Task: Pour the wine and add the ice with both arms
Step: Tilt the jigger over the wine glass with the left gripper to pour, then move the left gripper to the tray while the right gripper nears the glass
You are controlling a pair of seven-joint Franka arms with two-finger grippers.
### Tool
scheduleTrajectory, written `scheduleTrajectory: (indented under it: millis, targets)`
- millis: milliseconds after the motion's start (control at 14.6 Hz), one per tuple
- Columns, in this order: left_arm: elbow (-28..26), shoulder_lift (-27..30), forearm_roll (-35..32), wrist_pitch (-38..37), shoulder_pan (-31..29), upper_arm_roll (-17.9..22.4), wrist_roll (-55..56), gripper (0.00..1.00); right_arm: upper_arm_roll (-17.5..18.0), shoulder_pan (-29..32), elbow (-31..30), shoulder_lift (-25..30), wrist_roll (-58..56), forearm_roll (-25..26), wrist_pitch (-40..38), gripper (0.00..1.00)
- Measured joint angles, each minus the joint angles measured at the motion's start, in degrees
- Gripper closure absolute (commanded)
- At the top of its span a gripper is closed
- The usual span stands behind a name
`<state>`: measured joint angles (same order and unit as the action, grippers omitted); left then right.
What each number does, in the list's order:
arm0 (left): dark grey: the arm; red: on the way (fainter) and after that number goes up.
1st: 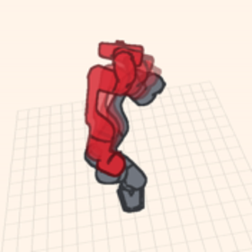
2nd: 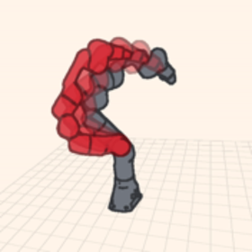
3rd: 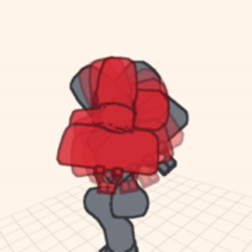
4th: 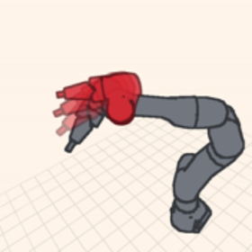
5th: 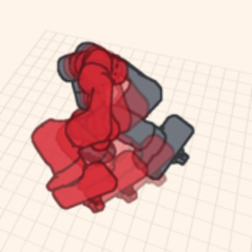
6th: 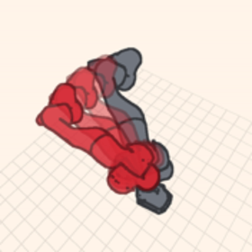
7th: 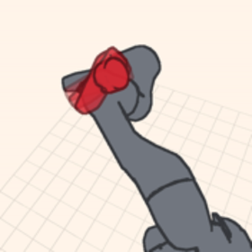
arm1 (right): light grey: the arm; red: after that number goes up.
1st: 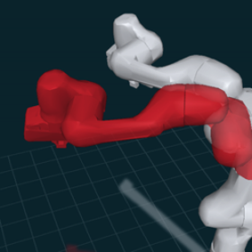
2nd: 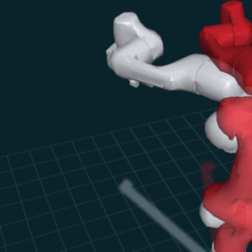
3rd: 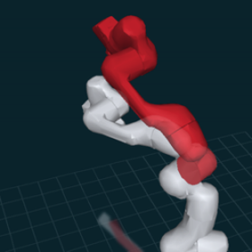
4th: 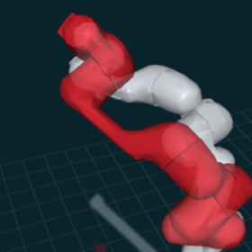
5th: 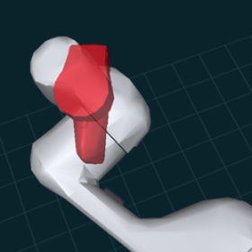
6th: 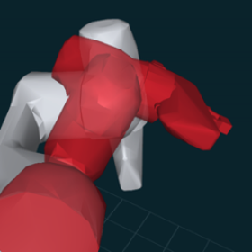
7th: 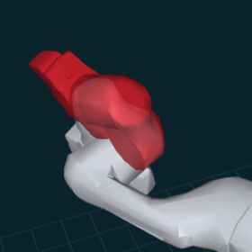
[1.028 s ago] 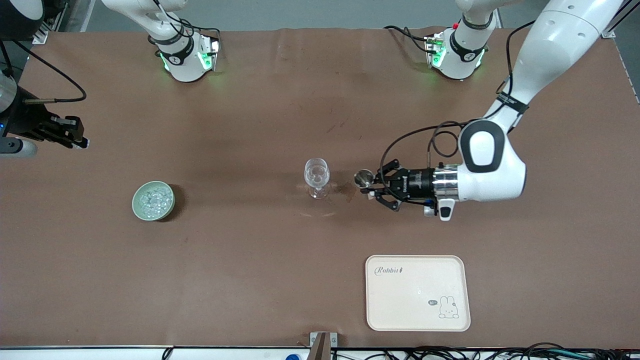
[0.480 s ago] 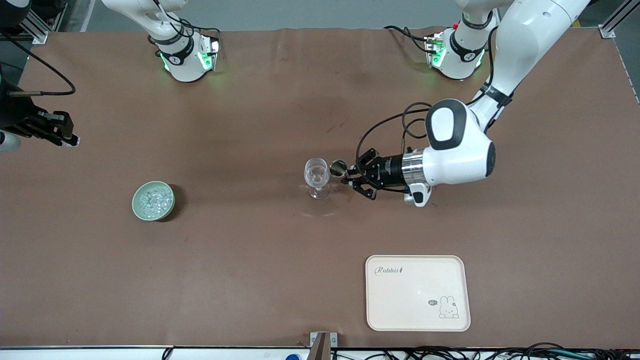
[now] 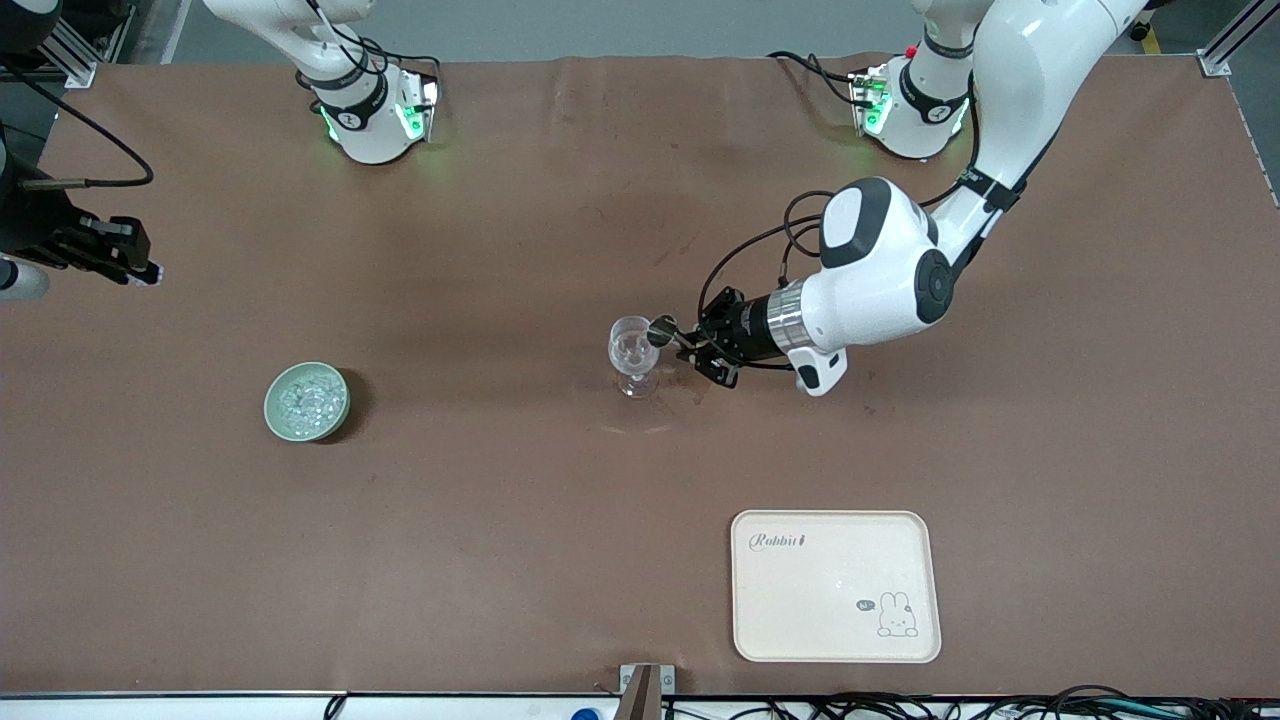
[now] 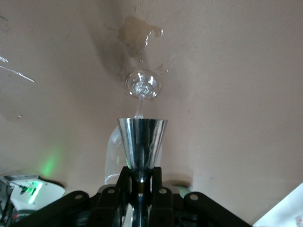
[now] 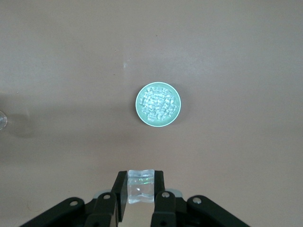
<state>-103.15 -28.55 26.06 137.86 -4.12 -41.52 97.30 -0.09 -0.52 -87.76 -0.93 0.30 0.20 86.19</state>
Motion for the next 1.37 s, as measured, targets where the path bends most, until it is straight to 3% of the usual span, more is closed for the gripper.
scheduleTrajectory:
  millis: [617,1028,1371]
  targets:
    - [0.72,0.2,-3.05,-0.02,1.53,-0.04,3.04,0.99,-0.16,0.04,-0.11,0.0,-0.13,0.0,-0.34,0.89]
    - [1.69,-0.18,9.01,-0.44,1.25,-1.22,-8.47,0.99,-0.16,0.04,-0.13,0.0,-0.16,0.0,-0.35,0.89]
    - [4.52,-1.76,12.73,-1.54,-4.95,-1.13,-13.61,0.99,-0.03,0.01,-0.14,0.0,-0.18,0.0,-0.34,0.9]
